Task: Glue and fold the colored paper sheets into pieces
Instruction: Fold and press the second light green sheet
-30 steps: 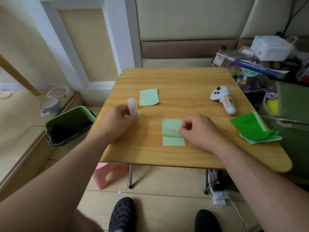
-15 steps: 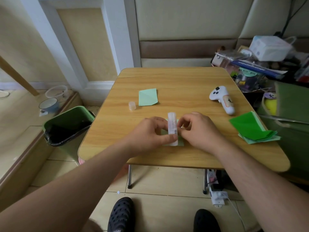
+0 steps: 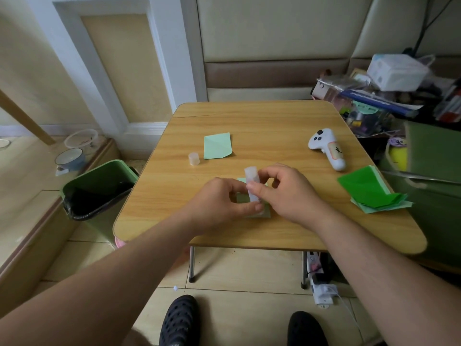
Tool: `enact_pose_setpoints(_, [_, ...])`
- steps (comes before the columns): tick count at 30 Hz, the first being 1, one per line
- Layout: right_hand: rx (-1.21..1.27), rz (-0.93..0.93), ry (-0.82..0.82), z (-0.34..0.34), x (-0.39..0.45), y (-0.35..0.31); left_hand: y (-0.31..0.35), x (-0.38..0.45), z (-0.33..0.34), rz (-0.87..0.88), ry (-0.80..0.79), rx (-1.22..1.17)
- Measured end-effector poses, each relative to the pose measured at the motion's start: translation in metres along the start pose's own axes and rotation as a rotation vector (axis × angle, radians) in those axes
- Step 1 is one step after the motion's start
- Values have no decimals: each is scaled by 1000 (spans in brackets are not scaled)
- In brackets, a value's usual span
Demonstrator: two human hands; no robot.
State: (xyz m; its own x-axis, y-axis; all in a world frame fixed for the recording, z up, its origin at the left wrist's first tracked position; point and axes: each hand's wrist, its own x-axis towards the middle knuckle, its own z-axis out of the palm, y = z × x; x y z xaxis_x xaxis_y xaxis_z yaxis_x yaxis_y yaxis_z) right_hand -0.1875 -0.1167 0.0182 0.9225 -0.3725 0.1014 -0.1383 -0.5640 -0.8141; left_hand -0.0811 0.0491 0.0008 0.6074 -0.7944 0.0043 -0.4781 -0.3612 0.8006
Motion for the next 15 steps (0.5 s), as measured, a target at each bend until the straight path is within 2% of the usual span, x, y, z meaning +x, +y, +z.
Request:
enact_pose_setpoints(5, [251, 26, 142, -18, 2, -6, -7, -1, -16, -11, -26, 71])
enact_pose_setpoints(7, [287, -6, 105, -27, 0, -9, -9, -3, -23, 0, -15, 130])
enact_pose_setpoints(11, [395, 30, -95, -33, -5, -12, -11, -1, -26, -28, 18, 107])
enact_pose_setpoints(15, [495, 47, -81, -30, -6, -11, -10, 3, -24, -28, 26, 132])
